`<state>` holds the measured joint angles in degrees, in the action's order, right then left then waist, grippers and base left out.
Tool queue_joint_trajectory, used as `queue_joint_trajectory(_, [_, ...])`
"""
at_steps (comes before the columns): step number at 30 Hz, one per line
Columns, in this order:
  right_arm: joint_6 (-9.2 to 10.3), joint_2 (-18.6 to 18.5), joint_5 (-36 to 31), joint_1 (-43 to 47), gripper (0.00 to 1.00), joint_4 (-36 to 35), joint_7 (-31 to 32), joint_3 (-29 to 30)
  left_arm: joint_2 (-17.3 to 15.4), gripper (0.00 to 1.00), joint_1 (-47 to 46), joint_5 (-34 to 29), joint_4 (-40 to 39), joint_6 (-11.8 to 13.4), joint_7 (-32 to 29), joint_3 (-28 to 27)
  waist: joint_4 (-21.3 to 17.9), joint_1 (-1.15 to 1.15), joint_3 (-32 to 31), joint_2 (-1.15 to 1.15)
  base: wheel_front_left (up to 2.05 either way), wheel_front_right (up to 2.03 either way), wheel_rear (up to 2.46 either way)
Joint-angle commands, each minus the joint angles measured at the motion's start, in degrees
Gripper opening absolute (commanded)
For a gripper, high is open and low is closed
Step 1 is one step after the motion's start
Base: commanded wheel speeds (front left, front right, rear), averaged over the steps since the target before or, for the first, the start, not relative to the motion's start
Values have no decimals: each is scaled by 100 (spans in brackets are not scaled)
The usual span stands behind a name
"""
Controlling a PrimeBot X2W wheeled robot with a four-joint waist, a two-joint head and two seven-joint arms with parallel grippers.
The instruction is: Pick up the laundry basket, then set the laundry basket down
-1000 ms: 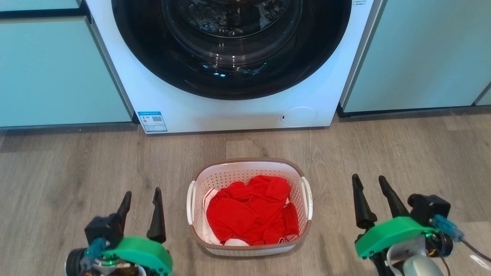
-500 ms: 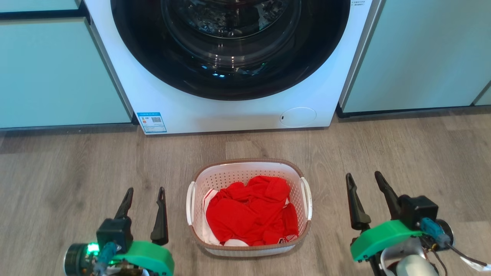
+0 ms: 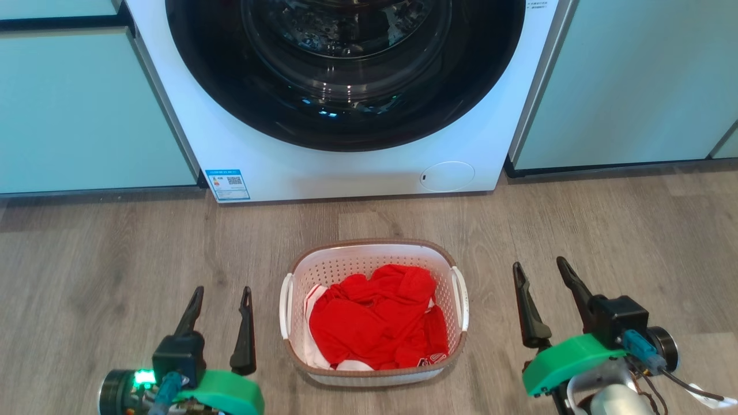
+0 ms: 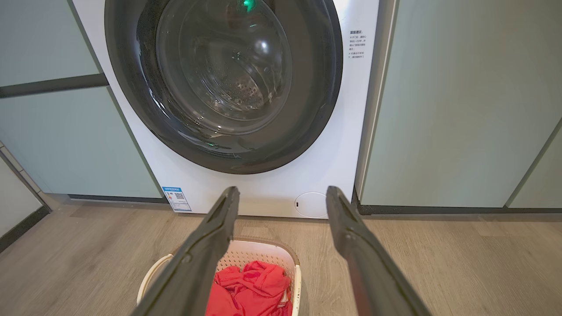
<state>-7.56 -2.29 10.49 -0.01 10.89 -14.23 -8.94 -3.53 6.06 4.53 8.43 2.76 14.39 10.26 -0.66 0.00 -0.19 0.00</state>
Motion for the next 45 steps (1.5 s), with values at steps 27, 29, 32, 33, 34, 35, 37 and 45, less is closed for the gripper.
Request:
queue_joint_trajectory(27, [8,-59,-6,-180,100,-165,-77,-84,59,100,-185,-105,-152,-70,61,-285,4,0,91,0,0,0,0])
queue_joint_trajectory(29, [8,-59,-6,-191,100,-157,-77,-72,61,100,-199,-53,-140,-78,61,-293,6,0,145,0,0,0,0])
queue_joint_trajectory(32, [8,-59,9,-258,100,-100,-77,-45,63,100,-277,16,-126,-89,61,-286,13,0,278,0,0,0,0])
queue_joint_trajectory(33, [8,-59,11,-294,100,-78,-77,-39,63,100,-312,44,-111,-93,61,-279,14,0,335,0,0,0,0])
queue_joint_trajectory(34, [8,-59,13,-334,100,-54,-77,-35,63,100,-350,76,-88,-95,61,-271,13,0,398,0,0,0,0])
queue_joint_trajectory(35, [8,-59,17,-378,100,-26,-77,-28,64,100,-392,99,-64,-97,61,-259,13,0,463,0,0,0,0])
queue_joint_trajectory(37, [8,-59,21,-485,100,37,-77,-16,64,100,-491,128,-3,-104,61,-235,11,0,620,0,0,0,0])
queue_joint_trajectory(45, [8,-59,-80,-1097,100,407,-77,118,65,100,-1191,270,380,-102,61,-125,86,0,1574,0,0,0,0])
